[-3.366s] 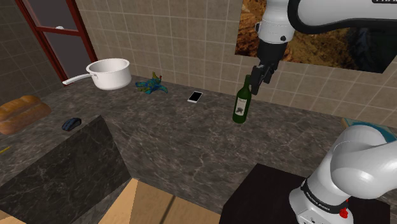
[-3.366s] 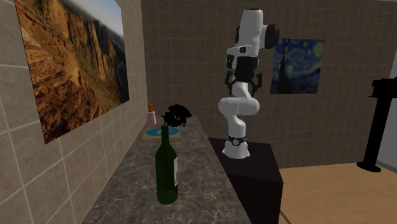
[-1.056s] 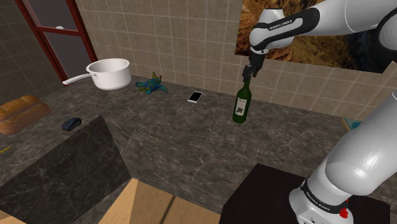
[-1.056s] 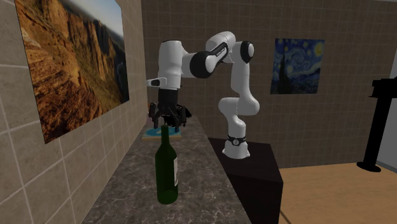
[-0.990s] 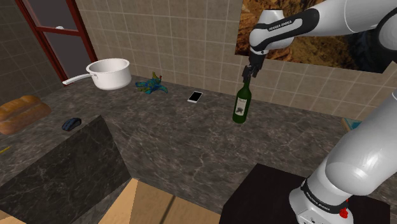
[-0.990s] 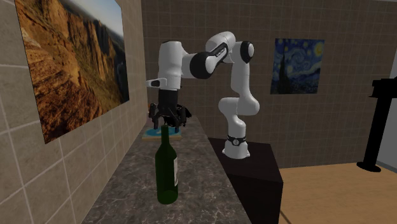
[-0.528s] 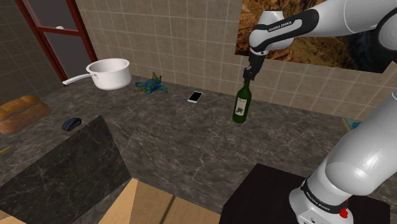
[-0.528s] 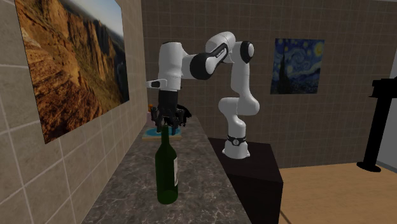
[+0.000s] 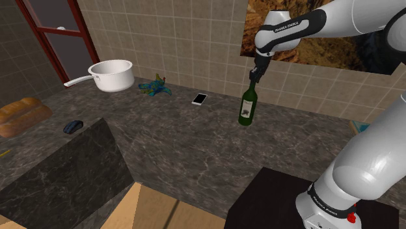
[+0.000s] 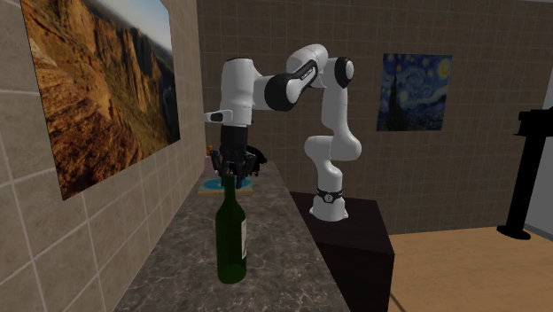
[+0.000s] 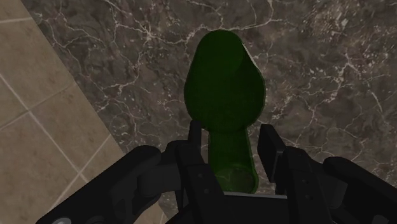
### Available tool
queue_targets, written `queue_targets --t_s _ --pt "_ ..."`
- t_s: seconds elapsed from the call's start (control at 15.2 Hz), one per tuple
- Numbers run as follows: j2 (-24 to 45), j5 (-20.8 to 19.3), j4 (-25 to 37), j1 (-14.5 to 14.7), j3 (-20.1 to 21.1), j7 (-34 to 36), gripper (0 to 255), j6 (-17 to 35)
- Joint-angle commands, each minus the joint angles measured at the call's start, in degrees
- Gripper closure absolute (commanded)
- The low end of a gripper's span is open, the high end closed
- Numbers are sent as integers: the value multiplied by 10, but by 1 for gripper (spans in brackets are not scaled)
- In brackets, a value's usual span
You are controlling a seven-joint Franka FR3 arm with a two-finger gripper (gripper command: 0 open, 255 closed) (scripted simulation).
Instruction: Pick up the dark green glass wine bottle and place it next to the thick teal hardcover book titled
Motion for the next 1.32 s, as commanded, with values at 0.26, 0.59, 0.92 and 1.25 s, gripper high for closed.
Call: queue_targets --t_s 0.26,0.59,0.92,1.25 --pt "-8 -3 22 0 1 2 255 -30" --pt "-16 -5 53 1 3 4 255 -68" --pt "-21 -7 87 2 4 5 255 -106" --pt "-22 -7 124 2 5 5 255 -145"
